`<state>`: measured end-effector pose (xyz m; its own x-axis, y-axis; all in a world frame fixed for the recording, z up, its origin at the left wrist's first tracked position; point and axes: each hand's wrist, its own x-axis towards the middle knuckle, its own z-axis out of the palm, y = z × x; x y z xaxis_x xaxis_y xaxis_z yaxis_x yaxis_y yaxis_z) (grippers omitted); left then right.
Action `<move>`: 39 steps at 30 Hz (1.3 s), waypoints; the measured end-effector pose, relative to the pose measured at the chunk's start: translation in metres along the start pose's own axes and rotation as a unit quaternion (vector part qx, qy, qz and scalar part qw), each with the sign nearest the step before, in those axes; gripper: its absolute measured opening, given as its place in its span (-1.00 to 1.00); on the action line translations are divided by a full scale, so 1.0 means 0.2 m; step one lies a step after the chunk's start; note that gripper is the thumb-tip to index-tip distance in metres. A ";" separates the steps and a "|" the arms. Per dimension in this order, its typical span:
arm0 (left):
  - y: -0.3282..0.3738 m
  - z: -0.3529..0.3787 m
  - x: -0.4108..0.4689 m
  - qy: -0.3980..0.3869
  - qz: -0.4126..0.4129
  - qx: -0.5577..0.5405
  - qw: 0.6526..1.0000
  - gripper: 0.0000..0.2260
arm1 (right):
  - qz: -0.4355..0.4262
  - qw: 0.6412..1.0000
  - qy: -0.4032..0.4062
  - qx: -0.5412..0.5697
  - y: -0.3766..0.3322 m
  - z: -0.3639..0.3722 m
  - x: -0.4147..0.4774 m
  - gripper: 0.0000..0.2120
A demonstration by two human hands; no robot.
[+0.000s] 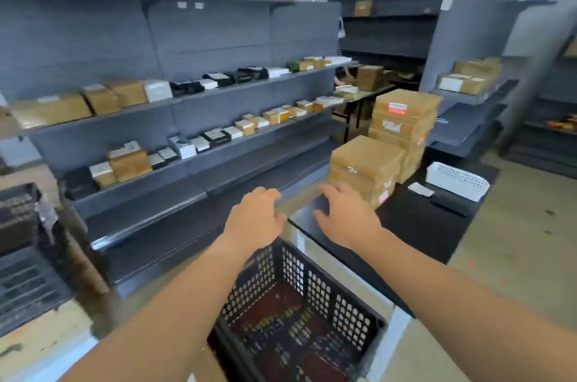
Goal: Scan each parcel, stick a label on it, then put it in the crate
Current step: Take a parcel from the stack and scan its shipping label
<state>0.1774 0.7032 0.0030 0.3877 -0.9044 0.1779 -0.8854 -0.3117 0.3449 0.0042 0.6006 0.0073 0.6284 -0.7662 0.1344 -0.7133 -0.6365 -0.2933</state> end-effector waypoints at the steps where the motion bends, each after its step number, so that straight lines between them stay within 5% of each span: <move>1: 0.14 0.04 0.06 -0.005 0.025 -0.008 1.000 -0.61 | 0.032 0.999 0.012 -0.004 0.14 -0.08 -0.04 -0.48; 11: 1.71 0.51 0.46 -0.048 0.253 -0.059 0.965 -0.70 | 0.288 0.947 0.139 -0.025 1.42 -0.75 -0.64 -0.47; 20: 2.87 0.86 0.77 -0.058 0.337 -0.074 0.937 -0.59 | 0.348 0.919 0.176 -0.060 2.45 -1.21 -0.76 -0.45; 29: 3.36 1.21 1.27 -0.077 0.353 -0.080 0.929 -0.59 | 0.370 0.912 0.167 -0.060 3.13 -1.31 -0.47 -0.44; 39: 3.57 1.68 2.17 -0.098 0.343 -0.098 0.929 -0.60 | 0.363 0.917 0.159 -0.043 3.78 -1.22 0.37 -0.47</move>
<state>-0.3717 -0.0100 0.0170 -0.3213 -0.9128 0.2521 -0.8360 0.3984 0.3772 -0.5636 0.0410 0.0266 -0.1335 -0.9692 0.2069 -0.9385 0.0566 -0.3405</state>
